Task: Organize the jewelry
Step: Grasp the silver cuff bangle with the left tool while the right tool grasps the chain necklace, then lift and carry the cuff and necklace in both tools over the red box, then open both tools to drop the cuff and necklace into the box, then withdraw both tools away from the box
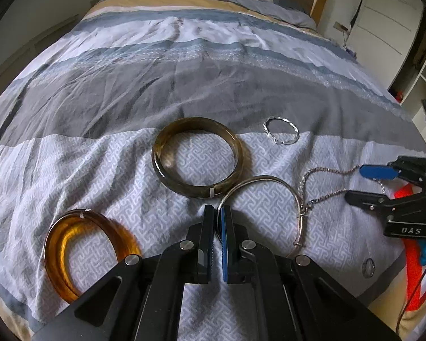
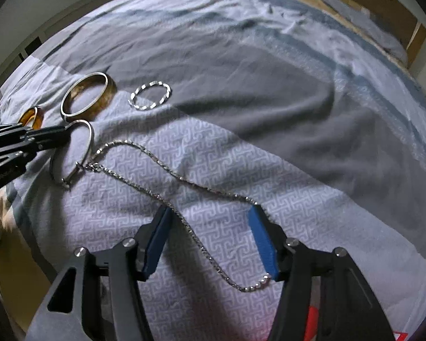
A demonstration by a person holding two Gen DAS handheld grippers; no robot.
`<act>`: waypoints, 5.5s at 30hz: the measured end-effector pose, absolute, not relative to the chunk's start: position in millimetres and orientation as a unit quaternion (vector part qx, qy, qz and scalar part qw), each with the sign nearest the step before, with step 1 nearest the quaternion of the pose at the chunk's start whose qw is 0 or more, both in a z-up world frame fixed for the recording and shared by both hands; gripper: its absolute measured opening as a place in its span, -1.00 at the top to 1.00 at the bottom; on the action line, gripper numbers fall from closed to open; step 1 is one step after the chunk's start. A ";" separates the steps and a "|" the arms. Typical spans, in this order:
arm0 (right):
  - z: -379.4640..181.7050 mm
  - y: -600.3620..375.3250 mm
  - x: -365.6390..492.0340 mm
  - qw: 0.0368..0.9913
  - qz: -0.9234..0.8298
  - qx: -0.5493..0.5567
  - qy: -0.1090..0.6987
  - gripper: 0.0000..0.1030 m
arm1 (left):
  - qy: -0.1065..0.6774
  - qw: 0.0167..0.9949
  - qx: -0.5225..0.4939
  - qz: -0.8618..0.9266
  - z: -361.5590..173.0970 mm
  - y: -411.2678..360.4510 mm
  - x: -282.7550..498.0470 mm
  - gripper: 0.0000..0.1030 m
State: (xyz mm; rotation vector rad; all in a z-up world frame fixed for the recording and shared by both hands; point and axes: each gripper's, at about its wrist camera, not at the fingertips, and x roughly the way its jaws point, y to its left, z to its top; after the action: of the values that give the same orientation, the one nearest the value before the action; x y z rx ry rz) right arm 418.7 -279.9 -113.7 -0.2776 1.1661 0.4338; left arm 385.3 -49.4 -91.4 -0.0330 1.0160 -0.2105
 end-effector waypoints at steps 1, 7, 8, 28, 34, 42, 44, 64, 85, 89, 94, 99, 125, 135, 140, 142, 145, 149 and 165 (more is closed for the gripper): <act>-115.0 -281.4 419.6 0.801 0.204 -0.123 0.549 -0.08 | 0.485 0.869 -0.017 -0.100 -91.0 -48.6 385.0 0.91; -113.3 -282.8 410.6 0.791 0.214 -0.126 0.559 0.96 | 0.480 0.872 -0.022 -0.097 -84.3 -44.6 379.7 0.91; -112.7 -281.6 407.7 0.792 0.214 -0.131 0.557 0.96 | 0.478 0.873 -0.023 -0.095 -81.8 -44.2 378.0 0.91; -4.0 -293.0 330.6 0.880 0.207 -0.080 0.419 0.96 | 0.420 0.902 -0.004 -0.100 6.4 -57.9 330.2 0.91; 58.6 -302.1 304.4 0.903 0.199 -0.071 0.373 0.96 | 0.388 0.916 0.006 -0.106 56.6 -68.1 304.6 0.91; 134.8 -333.9 253.8 0.929 0.177 -0.069 0.318 0.96 | 0.339 0.932 0.026 -0.129 127.6 -102.8 262.2 0.91; 148.2 -346.7 240.6 0.934 0.169 -0.068 0.308 0.96 | 0.331 0.933 0.032 -0.140 138.6 -118.3 252.7 0.91; 90.4 -487.1 229.7 0.937 0.070 -0.015 0.342 0.96 | 0.395 0.878 0.083 -0.256 51.9 -318.3 247.7 0.91; -37.6 -531.3 249.8 0.900 0.026 0.018 0.436 0.94 | 0.477 0.842 0.092 -0.235 -66.5 -351.9 283.7 0.89; -40.1 -533.1 244.8 0.897 0.022 0.019 0.442 0.92 | 0.475 0.842 0.084 -0.243 -60.6 -347.1 278.8 0.75; -33.0 -535.9 232.5 0.896 0.014 0.021 0.444 0.88 | 0.464 0.847 0.077 -0.248 -42.0 -341.0 269.8 0.49; -10.5 -536.5 210.4 0.902 0.008 0.025 0.432 0.87 | 0.447 0.858 0.068 -0.242 -12.2 -325.8 255.1 0.21; 169.7 -421.7 54.3 0.952 0.063 -0.013 0.298 0.41 | 0.303 0.949 0.026 -0.083 177.5 -87.0 107.7 -0.27; 185.1 -382.7 11.2 0.956 0.088 0.009 0.278 0.40 | 0.265 0.964 -0.012 -0.027 209.9 -6.1 51.7 -0.34; 193.9 -370.8 0.5 0.959 0.091 0.016 0.267 0.38 | 0.237 0.971 -0.029 -0.013 223.2 16.7 33.6 -0.34; 197.3 -365.5 -2.3 0.960 0.092 0.018 0.262 0.30 | 0.232 0.972 -0.030 -0.012 224.9 21.8 30.1 -0.34; 199.5 -357.3 -2.3 0.962 0.092 0.018 0.257 0.24 | 0.236 0.971 -0.031 -0.008 222.3 27.4 29.7 -0.39; 192.9 -344.3 6.5 0.960 0.095 0.014 0.263 0.23 | 0.251 0.967 -0.037 -0.004 207.7 38.1 39.0 -0.47; 47.9 -283.1 145.2 0.916 0.121 0.008 0.383 0.23 | 0.380 0.923 -0.060 0.024 50.0 75.8 194.9 -0.23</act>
State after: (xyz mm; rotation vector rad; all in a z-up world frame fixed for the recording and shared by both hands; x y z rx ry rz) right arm 145.2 -283.1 47.9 0.0162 0.7886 0.2498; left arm 194.9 75.8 50.0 -0.1230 0.7798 0.0497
